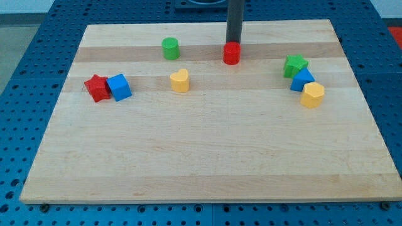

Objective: Move the red circle above the green star

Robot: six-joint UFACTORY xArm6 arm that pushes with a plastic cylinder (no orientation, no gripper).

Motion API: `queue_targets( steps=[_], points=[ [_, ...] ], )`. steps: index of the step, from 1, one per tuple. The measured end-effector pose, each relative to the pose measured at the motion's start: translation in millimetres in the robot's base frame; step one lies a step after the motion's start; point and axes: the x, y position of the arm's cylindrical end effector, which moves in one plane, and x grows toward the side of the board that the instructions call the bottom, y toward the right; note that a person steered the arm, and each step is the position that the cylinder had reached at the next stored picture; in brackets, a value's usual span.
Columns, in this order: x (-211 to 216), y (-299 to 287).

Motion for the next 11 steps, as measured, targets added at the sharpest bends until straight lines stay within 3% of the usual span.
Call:
queue_targets(
  steps=[2,3,5,7,9,10,11],
  points=[
    [27,-79],
    [37,-58],
    [30,67],
    [30,45],
    [31,102],
    [34,100],
    [52,31]
  ],
)
